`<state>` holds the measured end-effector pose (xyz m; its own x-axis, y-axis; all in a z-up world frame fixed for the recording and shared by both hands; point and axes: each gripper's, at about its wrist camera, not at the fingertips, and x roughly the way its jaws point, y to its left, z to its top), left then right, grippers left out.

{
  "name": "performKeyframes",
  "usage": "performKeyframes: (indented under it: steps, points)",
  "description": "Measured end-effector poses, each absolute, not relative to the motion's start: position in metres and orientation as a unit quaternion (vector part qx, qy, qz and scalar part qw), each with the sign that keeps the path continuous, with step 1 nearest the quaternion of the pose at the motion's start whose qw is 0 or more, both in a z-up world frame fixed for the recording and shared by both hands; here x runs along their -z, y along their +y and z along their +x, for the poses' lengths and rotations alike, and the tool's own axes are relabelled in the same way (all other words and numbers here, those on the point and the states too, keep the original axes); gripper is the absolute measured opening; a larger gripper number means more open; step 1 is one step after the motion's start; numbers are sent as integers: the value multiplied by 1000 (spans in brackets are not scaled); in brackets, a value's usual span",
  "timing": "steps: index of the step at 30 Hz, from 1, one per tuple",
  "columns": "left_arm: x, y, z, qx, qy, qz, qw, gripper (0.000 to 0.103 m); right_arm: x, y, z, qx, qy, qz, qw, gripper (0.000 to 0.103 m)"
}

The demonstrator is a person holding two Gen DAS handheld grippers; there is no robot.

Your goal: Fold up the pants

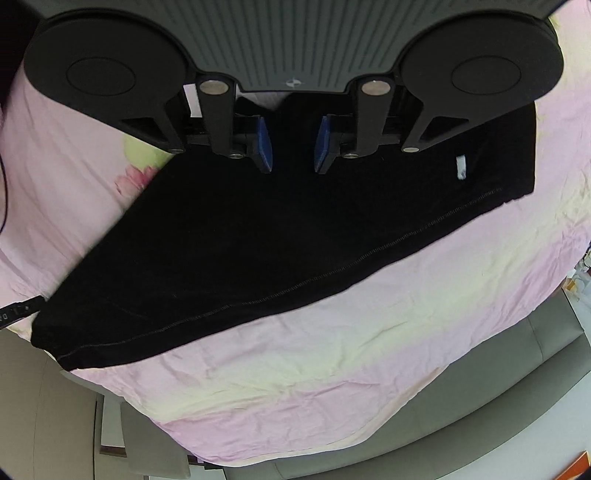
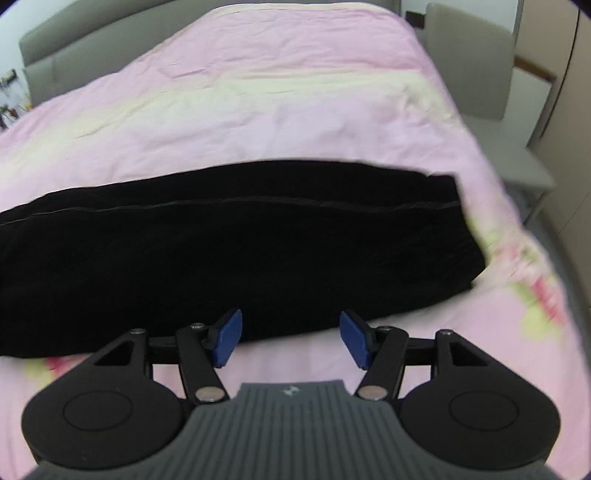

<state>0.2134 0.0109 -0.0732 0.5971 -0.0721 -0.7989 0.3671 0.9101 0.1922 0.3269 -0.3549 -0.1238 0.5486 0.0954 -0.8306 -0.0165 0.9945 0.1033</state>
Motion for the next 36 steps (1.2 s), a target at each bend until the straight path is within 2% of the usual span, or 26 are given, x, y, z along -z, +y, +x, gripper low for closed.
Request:
performKeyframes:
  steps: [7, 13, 14, 15, 19, 22, 26, 28, 34, 36]
  points:
    - [135, -6, 176, 79, 420, 127, 895, 34, 149, -295, 291, -89, 482, 66, 869, 57]
    - [163, -12, 182, 13, 389, 116, 914, 35, 155, -297, 285, -83, 487, 49, 868, 59]
    - [163, -13, 184, 6, 382, 113, 917, 30, 156, -302, 286, -77, 490, 45, 867, 59]
    - [160, -13, 184, 4, 371, 112, 922, 17, 157, -309, 287, -67, 494, 40, 866, 59]
    - [134, -20, 178, -7, 342, 110, 933, 11, 164, -346, 300, -29, 513, 10, 858, 59]
    - [127, -14, 182, -9, 405, 51, 913, 10, 170, -379, 316, 10, 525, -12, 851, 59]
    - [164, -5, 186, -17, 489, 9, 872, 9, 172, -405, 331, 42, 536, -16, 843, 59]
    - [174, 3, 188, -13, 502, -13, 865, 9, 171, -409, 335, 40, 539, -22, 841, 59]
    - [159, 30, 200, 42, 543, -55, 837, 9, 168, -411, 336, 11, 537, -68, 841, 59]
    - [145, 45, 198, 58, 539, -61, 838, 16, 166, -409, 335, 5, 535, -75, 841, 59]
